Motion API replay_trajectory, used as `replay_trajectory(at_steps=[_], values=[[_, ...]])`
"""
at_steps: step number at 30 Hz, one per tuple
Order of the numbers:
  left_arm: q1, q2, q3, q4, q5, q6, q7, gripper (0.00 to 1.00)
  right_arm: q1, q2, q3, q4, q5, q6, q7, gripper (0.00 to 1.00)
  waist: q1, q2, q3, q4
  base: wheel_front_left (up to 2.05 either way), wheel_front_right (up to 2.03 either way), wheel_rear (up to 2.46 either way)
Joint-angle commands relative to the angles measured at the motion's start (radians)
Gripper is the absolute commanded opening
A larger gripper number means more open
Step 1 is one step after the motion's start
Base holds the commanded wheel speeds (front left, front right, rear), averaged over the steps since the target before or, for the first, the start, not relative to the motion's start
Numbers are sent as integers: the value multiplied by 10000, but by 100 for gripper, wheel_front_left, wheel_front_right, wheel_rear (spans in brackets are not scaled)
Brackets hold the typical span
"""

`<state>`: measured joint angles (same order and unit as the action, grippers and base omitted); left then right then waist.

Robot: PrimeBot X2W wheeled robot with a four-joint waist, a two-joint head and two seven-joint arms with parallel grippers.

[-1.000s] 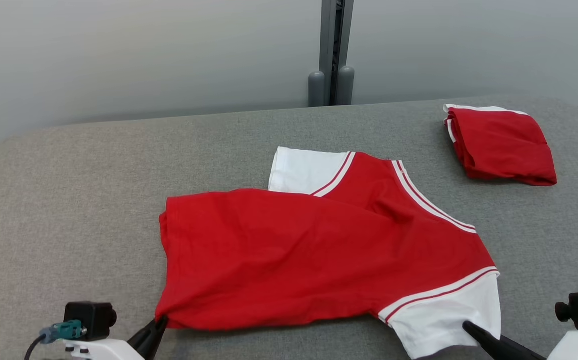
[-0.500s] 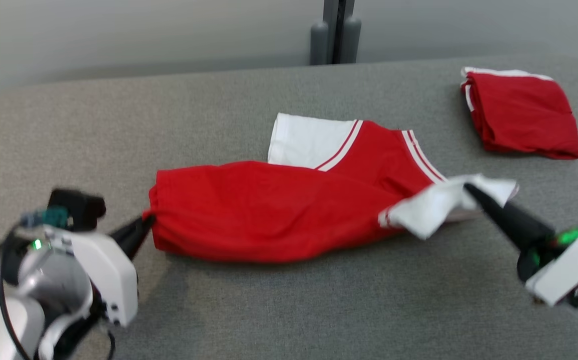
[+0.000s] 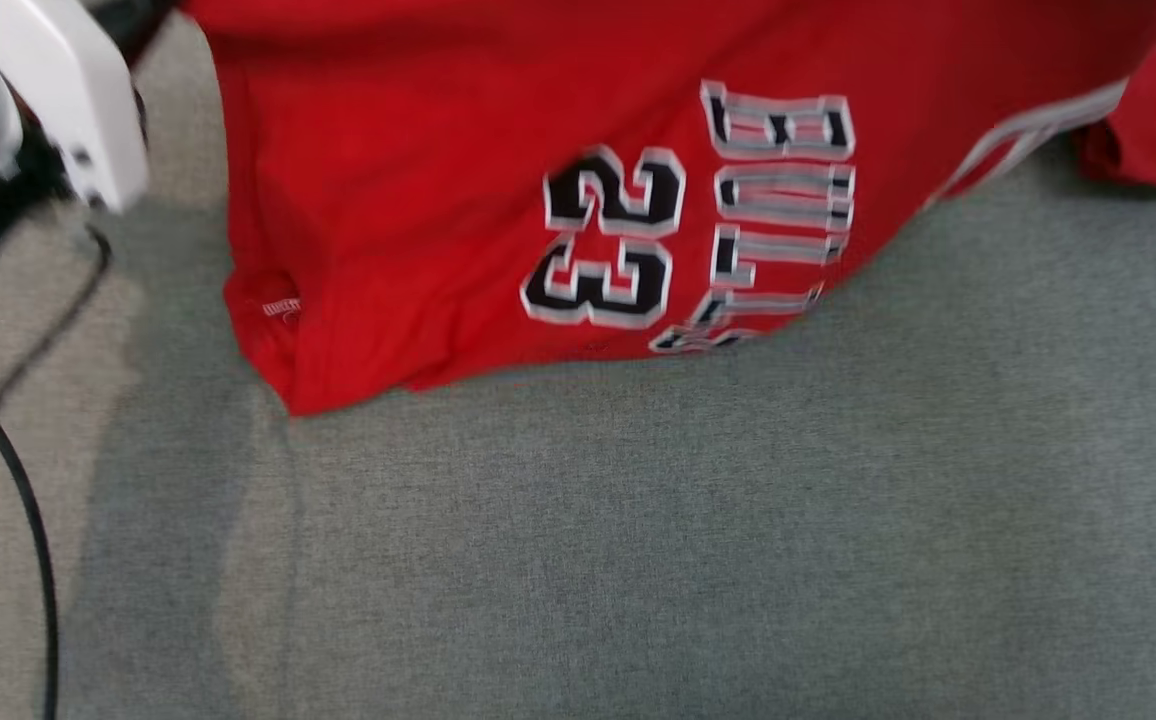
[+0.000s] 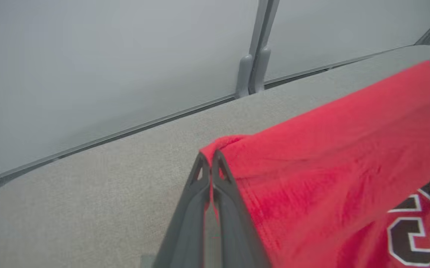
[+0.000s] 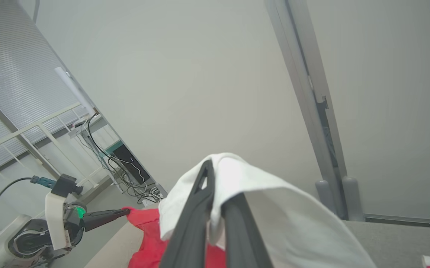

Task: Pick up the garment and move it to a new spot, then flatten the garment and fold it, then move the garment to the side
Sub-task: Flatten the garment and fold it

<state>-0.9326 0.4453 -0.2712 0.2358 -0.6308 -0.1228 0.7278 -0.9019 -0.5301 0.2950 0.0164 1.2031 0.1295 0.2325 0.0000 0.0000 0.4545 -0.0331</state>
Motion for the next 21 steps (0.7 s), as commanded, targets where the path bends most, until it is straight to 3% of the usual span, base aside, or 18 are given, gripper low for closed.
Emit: replay_trajectory(at_steps=[1,11,21], values=[[-900,94,-46,401,106,-60,-69,0,-920,33,121,425,239,24,-296,0,0,0,767,-40,0,0,0],[-4681,-80,-539,2450,720,-68,-1282,0,-5164,210,961,2559,360,24,-1642,0,0,0,1815,-167,0,0,0],[-7751,-533,-70,4573,1357,182,-5020,0,-8496,227,1569,4427,-579,13,-4335,0,0,0,2369,-260,0,0,0]])
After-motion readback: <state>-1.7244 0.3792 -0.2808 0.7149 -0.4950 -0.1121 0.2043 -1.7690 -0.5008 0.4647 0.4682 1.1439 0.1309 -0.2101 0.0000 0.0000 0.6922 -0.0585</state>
